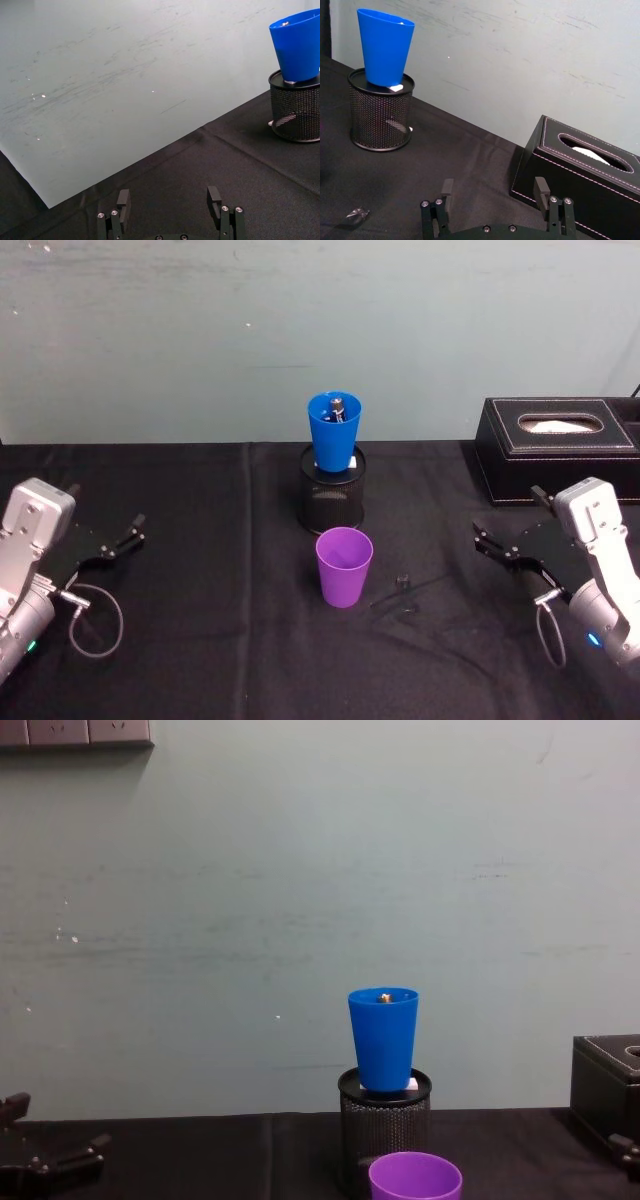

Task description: Pick up one cup with a gripper and tap it against the other cup.

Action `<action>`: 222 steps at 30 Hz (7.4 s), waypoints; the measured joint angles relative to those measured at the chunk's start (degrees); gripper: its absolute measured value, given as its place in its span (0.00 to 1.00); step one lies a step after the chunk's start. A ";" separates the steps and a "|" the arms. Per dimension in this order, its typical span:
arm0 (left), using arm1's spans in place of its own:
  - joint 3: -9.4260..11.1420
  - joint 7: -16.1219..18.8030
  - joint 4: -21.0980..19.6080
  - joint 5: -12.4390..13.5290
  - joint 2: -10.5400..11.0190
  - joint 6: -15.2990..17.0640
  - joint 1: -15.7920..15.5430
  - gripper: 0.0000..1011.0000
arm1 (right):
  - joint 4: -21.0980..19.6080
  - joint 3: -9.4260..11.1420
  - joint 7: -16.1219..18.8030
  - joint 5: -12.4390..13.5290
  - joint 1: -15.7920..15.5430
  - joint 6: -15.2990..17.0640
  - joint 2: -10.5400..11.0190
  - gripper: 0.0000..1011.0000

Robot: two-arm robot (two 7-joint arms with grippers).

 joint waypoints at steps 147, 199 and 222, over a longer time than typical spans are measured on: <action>0.00 0.00 0.00 0.00 0.00 0.00 -0.01 0.99 | 14.25 0.41 31.93 2.87 5.99 -6.02 -17.52 0.92; 0.00 0.00 0.00 0.00 0.00 0.00 0.00 0.99 | -9.32 3.27 28.84 6.10 3.35 9.51 -10.60 0.71; 0.00 0.00 0.00 0.00 0.00 0.00 0.00 0.99 | -8.92 3.29 28.99 6.01 3.44 9.18 -10.78 0.71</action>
